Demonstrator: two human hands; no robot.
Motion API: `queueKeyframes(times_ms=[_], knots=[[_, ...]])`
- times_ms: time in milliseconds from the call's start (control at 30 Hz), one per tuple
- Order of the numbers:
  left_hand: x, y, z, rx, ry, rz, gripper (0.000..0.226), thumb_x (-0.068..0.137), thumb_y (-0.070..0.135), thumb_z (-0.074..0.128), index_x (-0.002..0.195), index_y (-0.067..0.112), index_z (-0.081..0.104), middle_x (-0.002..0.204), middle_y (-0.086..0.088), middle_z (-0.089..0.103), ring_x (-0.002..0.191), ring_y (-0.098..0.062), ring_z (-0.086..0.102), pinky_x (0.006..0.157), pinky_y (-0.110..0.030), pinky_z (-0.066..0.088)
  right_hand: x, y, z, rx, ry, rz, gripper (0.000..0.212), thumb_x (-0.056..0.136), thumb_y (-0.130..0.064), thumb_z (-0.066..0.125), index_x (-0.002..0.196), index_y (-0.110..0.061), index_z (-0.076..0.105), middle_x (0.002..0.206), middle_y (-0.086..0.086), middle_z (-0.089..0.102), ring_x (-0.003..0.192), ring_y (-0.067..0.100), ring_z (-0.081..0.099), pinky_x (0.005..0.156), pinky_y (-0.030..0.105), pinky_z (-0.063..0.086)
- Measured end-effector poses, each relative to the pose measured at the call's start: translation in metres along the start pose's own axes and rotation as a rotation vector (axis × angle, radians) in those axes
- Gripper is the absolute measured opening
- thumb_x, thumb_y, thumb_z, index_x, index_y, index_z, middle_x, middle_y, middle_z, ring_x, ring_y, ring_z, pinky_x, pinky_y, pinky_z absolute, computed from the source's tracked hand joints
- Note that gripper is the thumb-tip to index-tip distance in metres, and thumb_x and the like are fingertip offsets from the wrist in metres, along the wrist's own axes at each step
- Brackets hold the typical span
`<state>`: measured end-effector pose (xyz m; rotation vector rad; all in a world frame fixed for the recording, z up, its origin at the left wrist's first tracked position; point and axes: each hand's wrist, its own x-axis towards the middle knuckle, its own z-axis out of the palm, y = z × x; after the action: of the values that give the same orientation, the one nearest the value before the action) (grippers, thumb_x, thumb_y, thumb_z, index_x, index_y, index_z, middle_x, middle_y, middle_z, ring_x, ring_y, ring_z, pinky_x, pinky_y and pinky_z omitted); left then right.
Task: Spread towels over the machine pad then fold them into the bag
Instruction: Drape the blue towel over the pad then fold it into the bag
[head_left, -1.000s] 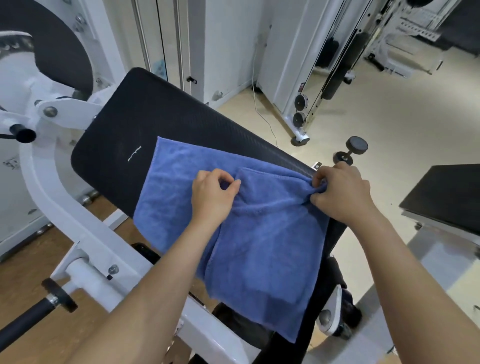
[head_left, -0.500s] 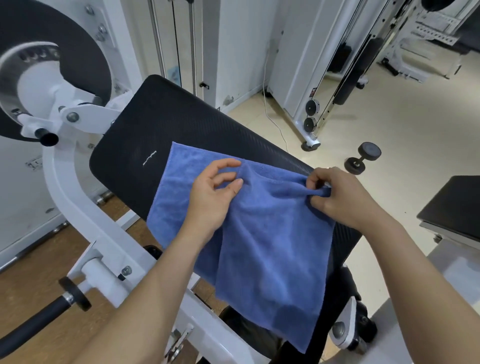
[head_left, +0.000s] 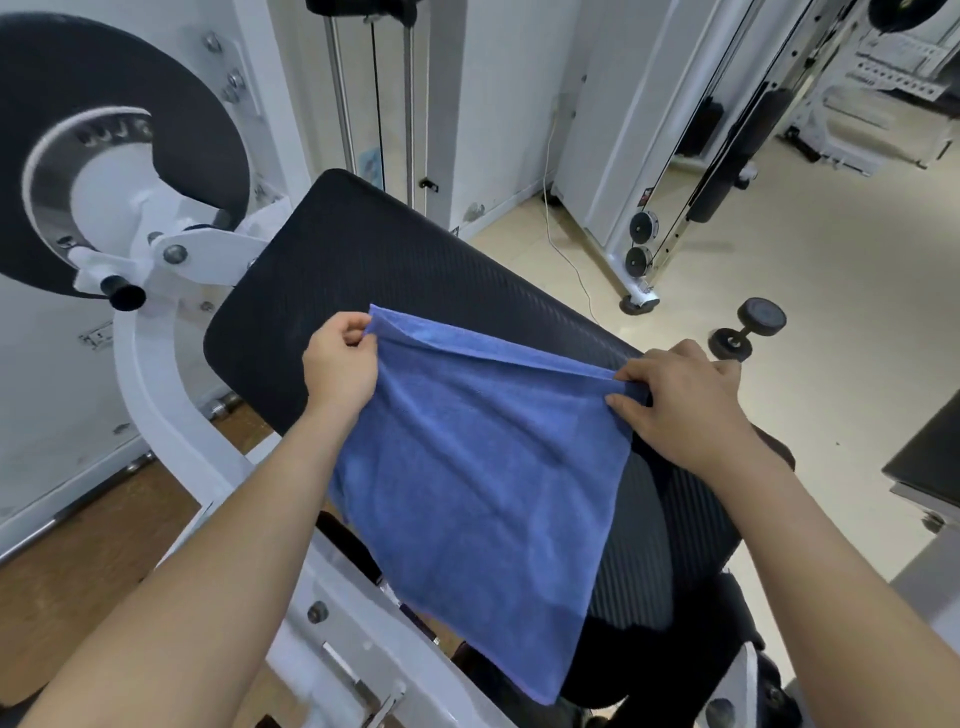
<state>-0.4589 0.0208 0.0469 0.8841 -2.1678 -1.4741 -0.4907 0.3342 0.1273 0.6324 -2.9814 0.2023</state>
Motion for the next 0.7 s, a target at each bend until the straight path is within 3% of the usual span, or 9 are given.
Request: queueKeyframes(times_ms=[100, 133, 233, 400, 600, 700], knots=[[0.006, 0.006, 0.002, 0.05, -0.076, 0.017, 0.011, 0.082, 0.016, 0.065, 0.09, 0.022, 0.07, 0.08, 0.011, 0.066, 0.077, -0.006, 0.061, 0.069, -0.018, 0.045, 0.005, -0.002, 0.003, 0.022, 0.049, 0.04, 0.012, 0.091, -0.038, 0.059, 0.082, -0.031, 0.061, 0.073, -0.014, 0.055, 0.093, 0.018, 0.044, 0.077, 0.036, 0.021], [0.008, 0.007, 0.002, 0.056, -0.089, 0.025, 0.005, 0.083, 0.02, 0.067, 0.086, 0.02, 0.07, 0.079, 0.009, 0.067, 0.075, -0.005, 0.06, 0.068, -0.019, 0.045, 0.007, -0.003, 0.004, 0.021, 0.056, 0.053, 0.013, 0.092, -0.04, 0.059, 0.081, -0.032, 0.061, 0.072, -0.014, 0.055, 0.092, 0.017, 0.044, 0.077, 0.036, 0.021], [0.015, 0.007, 0.0, 0.018, -0.049, 0.029, 0.014, 0.088, 0.026, 0.068, 0.084, 0.014, 0.072, 0.079, 0.002, 0.069, 0.075, -0.012, 0.061, 0.07, -0.027, 0.048, 0.011, -0.007, 0.006, 0.015, 0.044, 0.075, 0.014, 0.09, -0.042, 0.061, 0.083, -0.03, 0.064, 0.074, -0.014, 0.054, 0.093, 0.019, 0.046, 0.076, 0.036, 0.022], [0.02, 0.013, 0.002, 0.122, -0.02, 0.046, 0.007, 0.088, 0.017, 0.067, 0.092, 0.016, 0.072, 0.084, 0.006, 0.067, 0.082, -0.014, 0.063, 0.074, -0.028, 0.049, 0.011, -0.008, 0.009, 0.106, 0.064, 0.077, 0.012, 0.081, -0.032, 0.072, 0.09, -0.024, 0.069, 0.095, -0.004, 0.047, 0.095, 0.022, 0.046, 0.074, 0.033, 0.034], [0.028, 0.019, 0.001, 0.135, -0.056, 0.006, 0.029, 0.082, 0.009, 0.071, 0.108, 0.019, 0.064, 0.083, 0.004, 0.064, 0.084, -0.015, 0.062, 0.079, -0.026, 0.048, 0.014, -0.005, -0.002, 0.154, -0.111, 0.09, 0.014, 0.081, -0.027, 0.074, 0.079, -0.027, 0.06, 0.082, -0.01, 0.043, 0.082, 0.018, 0.049, 0.066, 0.029, 0.033], [0.03, 0.024, -0.003, 0.208, -0.112, -0.011, 0.017, 0.081, 0.009, 0.071, 0.096, 0.018, 0.07, 0.079, 0.007, 0.065, 0.084, -0.016, 0.063, 0.077, -0.027, 0.049, 0.016, -0.009, -0.01, 0.11, -0.178, 0.105, 0.023, 0.079, -0.025, 0.075, 0.074, -0.031, 0.054, 0.079, -0.009, 0.043, 0.078, 0.018, 0.049, 0.065, 0.029, 0.034]])
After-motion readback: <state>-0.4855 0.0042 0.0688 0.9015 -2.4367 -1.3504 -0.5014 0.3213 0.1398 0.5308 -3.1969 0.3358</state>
